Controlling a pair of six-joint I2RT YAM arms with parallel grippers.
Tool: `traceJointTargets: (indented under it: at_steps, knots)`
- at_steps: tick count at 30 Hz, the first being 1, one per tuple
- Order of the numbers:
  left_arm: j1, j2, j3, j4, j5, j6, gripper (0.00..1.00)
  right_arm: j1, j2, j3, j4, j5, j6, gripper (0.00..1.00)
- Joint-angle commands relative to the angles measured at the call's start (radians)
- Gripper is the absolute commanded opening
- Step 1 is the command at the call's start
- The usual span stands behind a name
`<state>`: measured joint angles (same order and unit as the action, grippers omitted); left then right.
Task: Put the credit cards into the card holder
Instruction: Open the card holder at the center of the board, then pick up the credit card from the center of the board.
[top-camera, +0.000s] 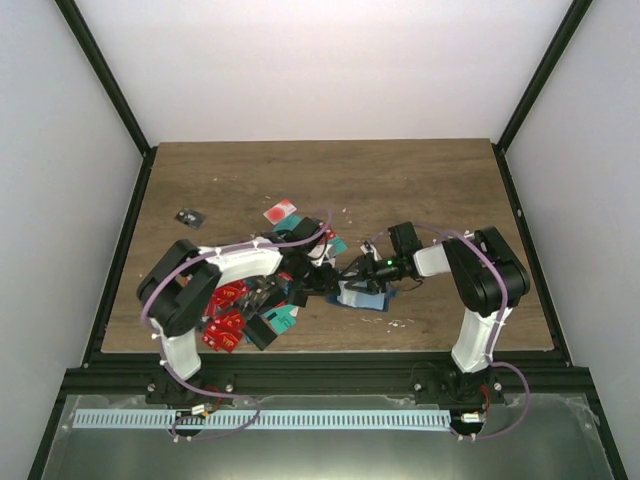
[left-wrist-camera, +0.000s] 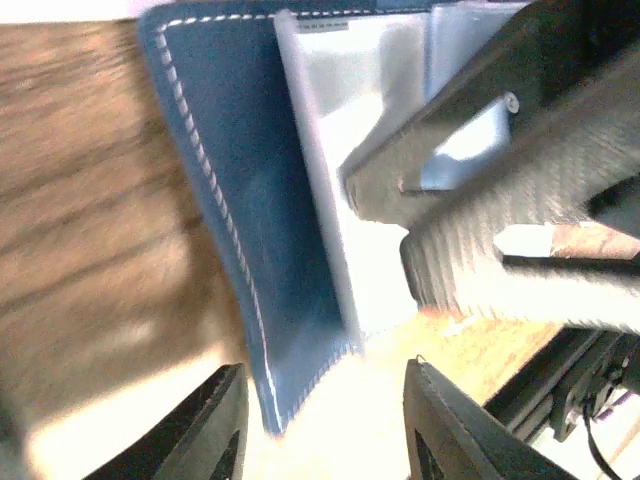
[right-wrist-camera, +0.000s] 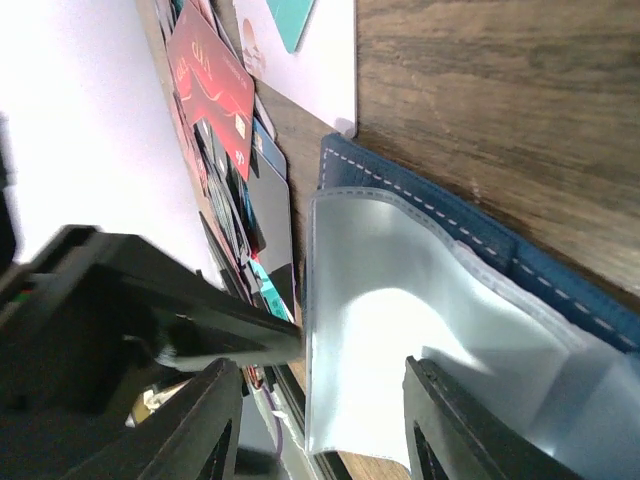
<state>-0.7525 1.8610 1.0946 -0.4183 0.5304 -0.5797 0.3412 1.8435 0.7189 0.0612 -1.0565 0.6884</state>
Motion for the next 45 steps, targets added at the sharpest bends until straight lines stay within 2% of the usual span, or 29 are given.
traceJointTargets:
  at_steps: [1, 4, 7, 12, 16, 19, 24, 32, 36, 45]
  knots:
    - [0.008, -0.159, 0.007, -0.203, -0.152, 0.027, 0.51, 0.009, 0.068, -0.012, -0.115, 0.168, -0.047, 0.48]
    - [0.028, -0.238, 0.026, -0.304, -0.249, 0.005, 0.63, 0.009, 0.054, 0.0, -0.152, 0.173, -0.066, 0.49]
    - [0.069, -0.312, 0.02, -0.378, -0.334, -0.03, 0.68, 0.01, 0.019, 0.04, -0.208, 0.185, -0.095, 0.5]
    - [0.148, -0.436, -0.043, -0.452, -0.433, -0.069, 0.7, 0.018, -0.046, 0.106, -0.293, 0.176, -0.129, 0.52]
    - [0.25, -0.515, -0.113, -0.471, -0.459, -0.077, 0.7, 0.057, -0.087, 0.175, -0.35, 0.189, -0.148, 0.54]
    - [0.31, -0.554, -0.148, -0.461, -0.444, -0.07, 0.7, 0.097, -0.091, 0.231, -0.385, 0.195, -0.151, 0.55]
    - [0.365, -0.551, -0.191, -0.384, -0.376, -0.058, 0.68, 0.148, -0.06, 0.293, -0.339, 0.167, -0.126, 0.56]
    - [0.398, -0.403, -0.174, -0.201, -0.213, -0.013, 0.64, 0.201, 0.062, 0.413, -0.298, 0.136, -0.1, 0.56]
    - [0.405, -0.326, -0.15, -0.156, -0.177, -0.01, 0.64, 0.203, 0.134, 0.495, -0.3, 0.134, -0.106, 0.53]
    - [0.407, -0.247, -0.179, -0.061, -0.085, -0.067, 0.63, 0.205, 0.342, 0.752, -0.395, 0.135, -0.179, 0.48]
